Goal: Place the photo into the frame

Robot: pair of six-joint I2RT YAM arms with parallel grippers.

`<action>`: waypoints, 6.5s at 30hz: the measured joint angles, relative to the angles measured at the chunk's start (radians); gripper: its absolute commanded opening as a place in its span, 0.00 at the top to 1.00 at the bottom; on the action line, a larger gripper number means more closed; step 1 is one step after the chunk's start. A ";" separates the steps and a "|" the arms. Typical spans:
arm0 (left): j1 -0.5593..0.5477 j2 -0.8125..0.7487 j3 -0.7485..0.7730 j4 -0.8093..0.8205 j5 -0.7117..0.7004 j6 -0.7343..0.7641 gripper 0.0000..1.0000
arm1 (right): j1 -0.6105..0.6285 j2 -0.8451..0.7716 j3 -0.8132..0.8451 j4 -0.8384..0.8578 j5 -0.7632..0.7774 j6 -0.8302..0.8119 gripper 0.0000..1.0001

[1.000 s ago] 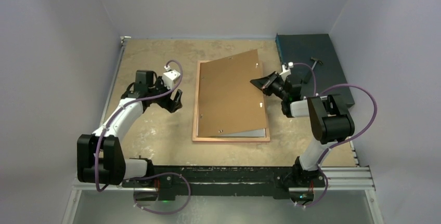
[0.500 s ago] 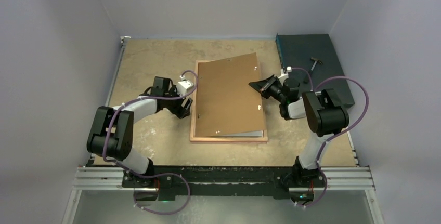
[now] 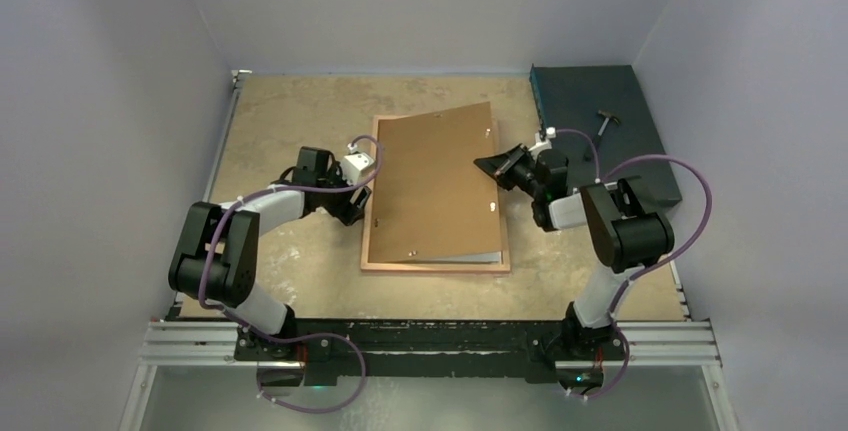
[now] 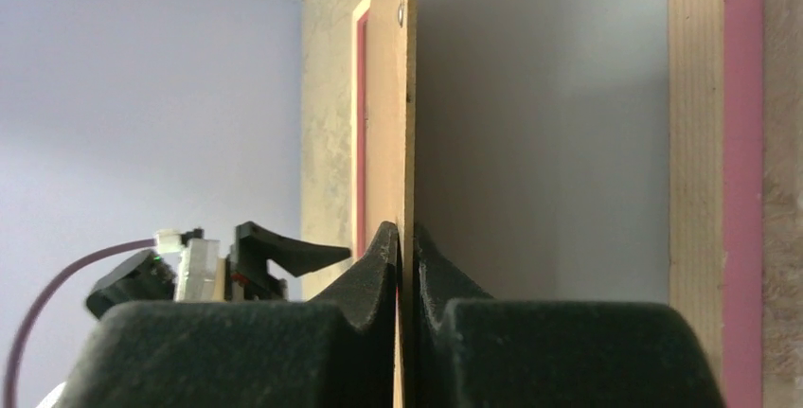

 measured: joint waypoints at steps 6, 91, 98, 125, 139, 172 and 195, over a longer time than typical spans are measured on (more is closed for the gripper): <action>0.000 -0.004 0.002 -0.010 -0.018 -0.001 0.30 | 0.047 -0.058 0.164 -0.344 0.095 -0.196 0.59; 0.102 0.129 0.143 -0.113 0.289 -0.211 0.76 | 0.745 0.085 0.380 -0.698 0.403 -0.312 0.76; 0.105 0.129 0.140 -0.110 0.304 -0.211 0.82 | 0.745 0.108 0.394 -0.669 0.403 -0.305 0.76; 0.111 0.129 0.137 -0.108 0.327 -0.222 0.93 | 0.745 0.192 0.459 -0.588 0.401 -0.301 0.81; 0.113 0.129 0.137 -0.109 0.333 -0.220 0.96 | 0.743 0.223 0.464 -0.522 0.354 -0.301 0.82; 0.113 0.129 0.138 -0.114 0.341 -0.219 0.99 | 0.727 0.171 0.329 -0.351 0.339 -0.286 0.51; 0.113 0.133 0.144 -0.121 0.343 -0.219 0.99 | 0.731 0.222 0.381 -0.337 0.327 -0.259 0.54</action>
